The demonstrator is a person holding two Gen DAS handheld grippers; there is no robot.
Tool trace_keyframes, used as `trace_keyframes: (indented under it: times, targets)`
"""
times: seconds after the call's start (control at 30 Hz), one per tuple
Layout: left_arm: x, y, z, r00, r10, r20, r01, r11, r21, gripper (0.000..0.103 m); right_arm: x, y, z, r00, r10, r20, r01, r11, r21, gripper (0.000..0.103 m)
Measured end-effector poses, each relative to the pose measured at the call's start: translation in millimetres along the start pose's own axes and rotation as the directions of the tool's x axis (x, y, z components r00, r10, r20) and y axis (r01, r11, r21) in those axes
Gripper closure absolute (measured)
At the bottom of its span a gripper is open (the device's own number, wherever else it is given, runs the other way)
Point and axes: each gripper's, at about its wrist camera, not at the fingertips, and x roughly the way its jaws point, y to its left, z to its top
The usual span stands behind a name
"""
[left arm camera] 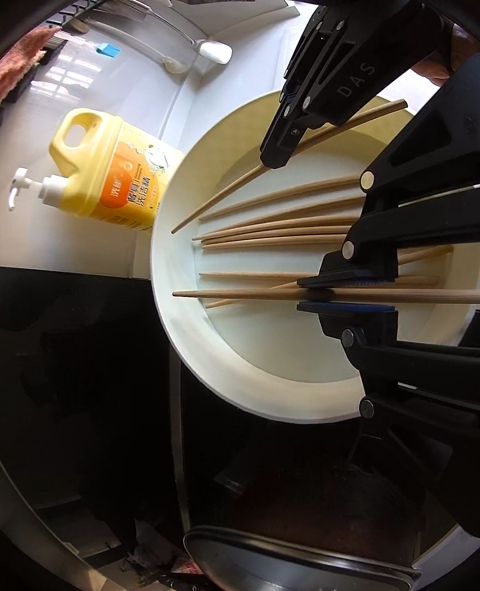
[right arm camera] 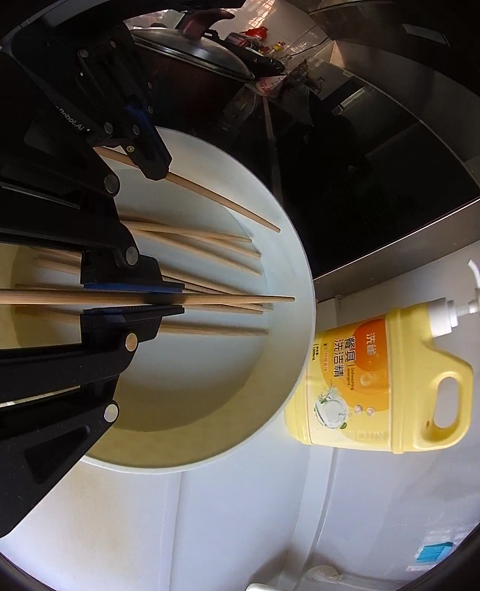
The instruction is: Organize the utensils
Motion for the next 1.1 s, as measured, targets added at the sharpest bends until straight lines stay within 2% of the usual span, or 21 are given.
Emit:
trace_keyframes:
  times: [0.33, 0.4, 0.43, 0.47, 0.53, 0.6, 0.7, 0.8, 1.0, 1.1]
  targets:
    - [24, -1, -4, 0.998, 0.004, -0.066, -0.004, 1.000, 0.000, 0.094, 16, -3, -5, 0.998, -0.022, -0.065, 0.023, 1.000, 0.014, 0.096]
    - [23, -1, -4, 0.998, 0.016, -0.063, -0.016, 1.000, -0.005, 0.082, 14, -3, -5, 0.997, -0.034, -0.065, 0.034, 0.999, 0.007, 0.093]
    - [20, 1, -5, 0.998, 0.025, -0.054, -0.025, 1.000, -0.009, 0.066, 12, -2, -5, 0.997, -0.039, -0.063, 0.039, 0.999, 0.004, 0.084]
    - [16, 3, -5, 0.998, 0.041, -0.040, -0.042, 0.999, -0.015, 0.048, 10, -3, -4, 0.997, -0.041, -0.058, 0.042, 0.999, 0.004, 0.080]
    - [6, 7, -6, 0.998, 0.066, -0.006, -0.066, 0.997, -0.032, 0.031, 3, -3, -4, 0.998, -0.045, -0.039, 0.045, 0.999, 0.001, 0.078]
    - [-1, 11, -6, 0.997, 0.077, 0.002, -0.076, 0.996, -0.043, 0.027, -5, -3, -4, 0.998, -0.050, -0.023, 0.050, 0.999, -0.009, 0.076]
    - [-9, 16, -7, 0.996, 0.086, -0.009, -0.087, 0.994, -0.064, 0.018, -16, -2, -6, 0.998, -0.055, -0.004, 0.055, 0.998, -0.021, 0.062]
    - [-17, 20, -8, 0.995, 0.102, -0.015, -0.103, 0.992, -0.078, 0.008, -25, -1, -8, 0.999, -0.054, 0.009, 0.054, 0.998, -0.030, 0.059]
    - [-27, 25, -12, 0.993, 0.115, -0.034, -0.118, 0.989, -0.090, 0.007, -39, 1, -12, 0.998, -0.068, 0.012, 0.068, 0.997, -0.025, 0.045]
    - [-32, 26, -14, 0.993, 0.111, -0.040, -0.114, 0.989, -0.094, 0.007, -44, 0, -16, 0.998, -0.068, 0.002, 0.068, 0.998, -0.013, 0.042]
